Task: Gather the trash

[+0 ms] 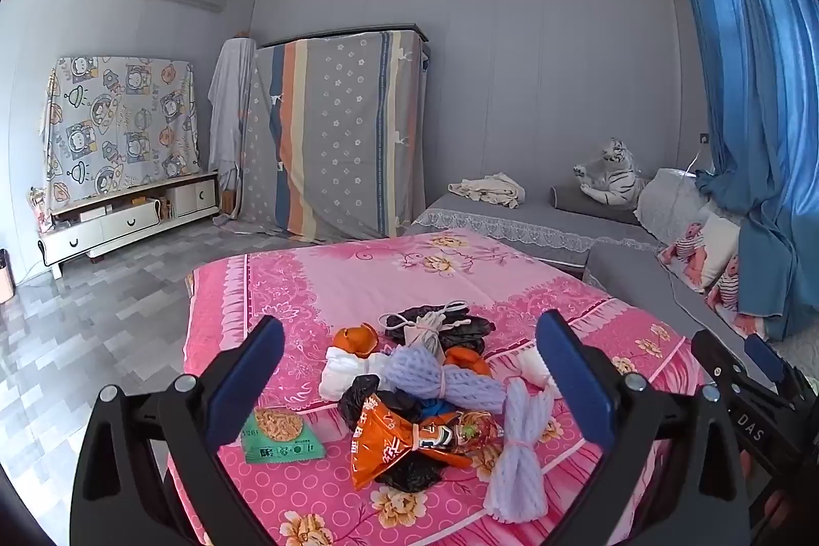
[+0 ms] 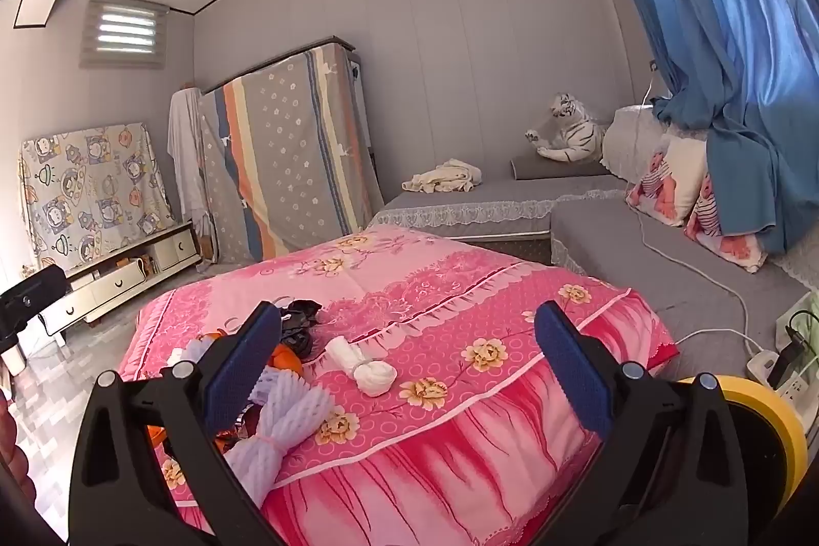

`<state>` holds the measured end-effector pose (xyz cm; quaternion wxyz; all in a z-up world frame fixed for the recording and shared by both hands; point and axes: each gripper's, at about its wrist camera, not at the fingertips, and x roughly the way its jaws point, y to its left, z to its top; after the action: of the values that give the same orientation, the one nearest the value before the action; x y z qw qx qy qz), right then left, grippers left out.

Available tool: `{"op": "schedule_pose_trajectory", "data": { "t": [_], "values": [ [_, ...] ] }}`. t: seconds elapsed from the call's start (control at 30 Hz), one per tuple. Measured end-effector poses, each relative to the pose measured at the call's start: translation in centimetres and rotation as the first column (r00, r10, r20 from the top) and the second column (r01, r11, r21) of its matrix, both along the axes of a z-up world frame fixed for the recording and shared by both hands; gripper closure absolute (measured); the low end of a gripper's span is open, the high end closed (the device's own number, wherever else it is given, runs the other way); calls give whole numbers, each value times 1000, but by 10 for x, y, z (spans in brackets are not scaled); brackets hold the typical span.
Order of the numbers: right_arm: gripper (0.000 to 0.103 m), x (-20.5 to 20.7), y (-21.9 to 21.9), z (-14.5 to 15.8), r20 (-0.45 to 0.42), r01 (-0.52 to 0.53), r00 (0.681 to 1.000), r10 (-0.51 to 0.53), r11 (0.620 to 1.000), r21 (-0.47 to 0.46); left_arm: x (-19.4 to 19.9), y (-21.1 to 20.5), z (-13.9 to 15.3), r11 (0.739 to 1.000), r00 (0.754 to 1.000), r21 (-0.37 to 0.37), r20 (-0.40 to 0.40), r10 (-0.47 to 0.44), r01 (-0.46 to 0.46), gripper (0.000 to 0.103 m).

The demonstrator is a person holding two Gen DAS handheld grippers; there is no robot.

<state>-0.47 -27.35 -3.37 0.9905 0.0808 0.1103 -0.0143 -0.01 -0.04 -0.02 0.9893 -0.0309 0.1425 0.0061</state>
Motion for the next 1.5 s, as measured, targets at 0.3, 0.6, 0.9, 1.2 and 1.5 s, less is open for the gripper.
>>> {"op": "schedule_pose_trajectory", "data": {
  "t": [0.3, 0.6, 0.9, 1.2, 1.5],
  "values": [
    [8, 0, -1, -1, -4, 12, 1000, -12, 1000, 0, 3, -2, -1, 1000, 1000, -3, -20, -3, 3, 8],
    [8, 0, -3, -3, -5, 18, 1000, -18, 1000, 2, 3, -3, -5, 1000, 1000, -8, -30, -11, 10, 8],
    [8, 1, -3, -6, -10, 21, 1000, -20, 1000, 10, 0, -4, -3, 1000, 999, -12, -29, -19, 19, 8],
    [8, 1, -4, -6, -11, 21, 1000, -21, 1000, 11, 3, -5, -4, 1000, 999, -15, -35, -22, 21, 8],
    [8, 2, -4, -8, -12, 21, 1000, -21, 1000, 12, -2, -6, -2, 1000, 999, -12, -33, -23, 22, 8]
  ]
}}
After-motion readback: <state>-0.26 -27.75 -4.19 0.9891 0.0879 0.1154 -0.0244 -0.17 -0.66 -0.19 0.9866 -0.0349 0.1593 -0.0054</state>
